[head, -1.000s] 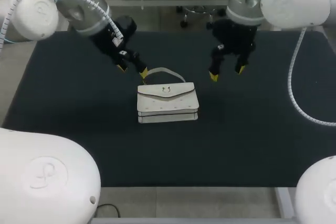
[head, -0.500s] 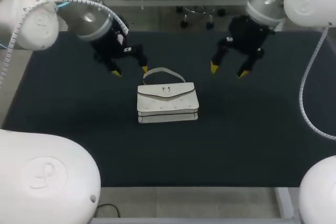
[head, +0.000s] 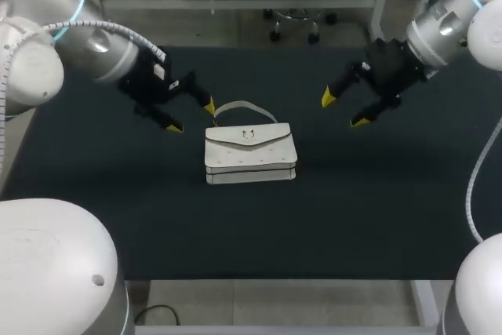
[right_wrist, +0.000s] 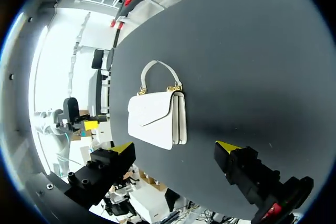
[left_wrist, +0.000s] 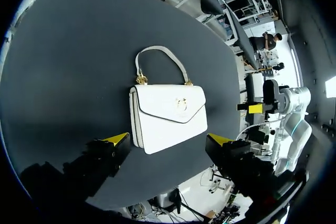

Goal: Pick up the bag, open it, inspect its contents, close it, and place it on the opposite side

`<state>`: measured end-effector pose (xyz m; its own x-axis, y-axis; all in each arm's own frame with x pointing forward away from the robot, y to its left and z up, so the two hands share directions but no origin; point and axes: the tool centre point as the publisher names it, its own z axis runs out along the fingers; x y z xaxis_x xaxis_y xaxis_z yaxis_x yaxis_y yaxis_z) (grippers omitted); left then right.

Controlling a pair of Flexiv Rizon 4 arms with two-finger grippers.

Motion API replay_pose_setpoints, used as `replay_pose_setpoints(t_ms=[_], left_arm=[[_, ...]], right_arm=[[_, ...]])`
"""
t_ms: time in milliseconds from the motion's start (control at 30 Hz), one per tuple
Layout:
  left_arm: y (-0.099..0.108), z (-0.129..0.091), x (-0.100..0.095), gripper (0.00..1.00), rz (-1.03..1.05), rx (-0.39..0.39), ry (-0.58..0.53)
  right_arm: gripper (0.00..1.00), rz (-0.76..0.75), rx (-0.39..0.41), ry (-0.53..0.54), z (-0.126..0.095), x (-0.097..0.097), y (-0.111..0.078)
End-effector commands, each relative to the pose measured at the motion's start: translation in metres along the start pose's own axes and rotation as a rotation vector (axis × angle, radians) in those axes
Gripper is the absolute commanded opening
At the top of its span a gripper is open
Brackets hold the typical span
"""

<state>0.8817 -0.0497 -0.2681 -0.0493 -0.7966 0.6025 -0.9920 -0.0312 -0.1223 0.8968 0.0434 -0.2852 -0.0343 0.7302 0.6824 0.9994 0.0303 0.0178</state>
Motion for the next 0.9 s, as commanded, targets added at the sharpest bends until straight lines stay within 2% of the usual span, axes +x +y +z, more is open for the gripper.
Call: replay_pose_setpoints(t_ms=[33, 100, 367, 600, 900], left_arm=[[0.001, 0.009, -0.01, 1.0, 0.085, 0.007, 0.282], [0.0, 0.012, -0.013, 1.0, 0.119, 0.012, 0.309], [-0.001, 0.024, -0.018, 1.0, 0.186, 0.01, 0.393], [0.001, 0.028, -0.02, 1.0, 0.129, 0.016, 0.486], [0.001, 0.029, -0.021, 1.0, 0.117, 0.023, 0.464]], right_arm=[[1.0, -0.006, 0.008, 0.135, 0.014, -0.002, 0.002], [1.0, -0.003, 0.019, 0.167, 0.018, -0.002, 0.004], [1.0, -0.066, -0.001, 0.158, 0.03, 0.007, 0.005], [1.0, -0.098, 0.034, 0.169, 0.039, 0.009, 0.003], [1.0, -0.085, 0.049, 0.167, 0.041, 0.007, 0.003]])
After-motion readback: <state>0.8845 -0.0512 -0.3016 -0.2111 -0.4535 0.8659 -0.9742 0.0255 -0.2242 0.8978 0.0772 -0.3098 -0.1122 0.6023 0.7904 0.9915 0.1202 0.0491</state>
